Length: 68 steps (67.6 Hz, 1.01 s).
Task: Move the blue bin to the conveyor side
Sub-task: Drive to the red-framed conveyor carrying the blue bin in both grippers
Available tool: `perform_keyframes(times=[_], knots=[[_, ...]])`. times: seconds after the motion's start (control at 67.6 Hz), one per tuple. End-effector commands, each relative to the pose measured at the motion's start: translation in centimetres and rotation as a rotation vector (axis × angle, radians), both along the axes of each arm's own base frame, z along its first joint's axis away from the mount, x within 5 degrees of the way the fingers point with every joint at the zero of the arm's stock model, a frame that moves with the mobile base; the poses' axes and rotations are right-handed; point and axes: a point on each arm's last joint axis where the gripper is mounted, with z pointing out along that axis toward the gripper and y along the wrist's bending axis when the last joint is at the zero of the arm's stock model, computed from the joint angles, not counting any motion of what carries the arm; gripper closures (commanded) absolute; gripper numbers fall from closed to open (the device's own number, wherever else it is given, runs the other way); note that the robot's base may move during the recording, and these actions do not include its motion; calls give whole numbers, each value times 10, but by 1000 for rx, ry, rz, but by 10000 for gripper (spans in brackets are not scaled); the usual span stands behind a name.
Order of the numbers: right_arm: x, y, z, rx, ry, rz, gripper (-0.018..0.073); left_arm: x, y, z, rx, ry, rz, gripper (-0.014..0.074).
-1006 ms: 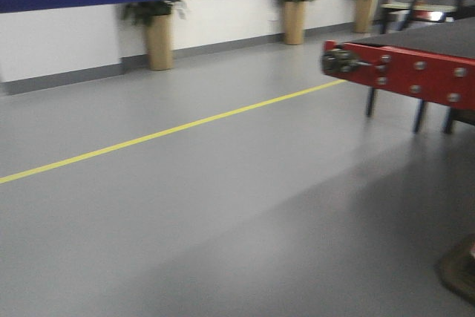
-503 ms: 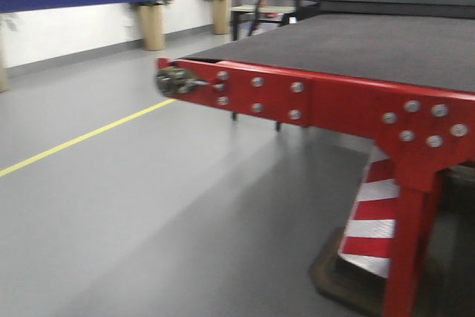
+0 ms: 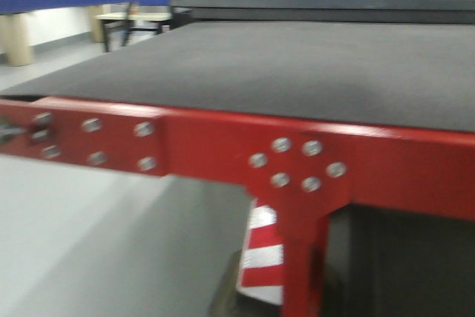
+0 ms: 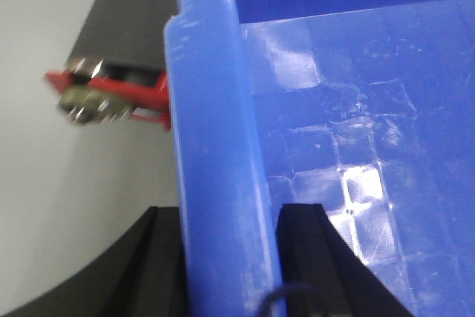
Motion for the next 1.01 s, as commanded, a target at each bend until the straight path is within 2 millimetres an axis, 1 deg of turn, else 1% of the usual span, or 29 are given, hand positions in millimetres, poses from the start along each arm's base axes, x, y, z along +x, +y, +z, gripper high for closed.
perform_keyframes(times=[0.0, 0.991], knots=[[-4, 1, 21, 62, -168, 34, 638, -5, -8, 14, -59, -109, -53, 605], [-4, 1, 21, 62, -168, 34, 638, -5, -7, 14, -55, -110, -51, 605]])
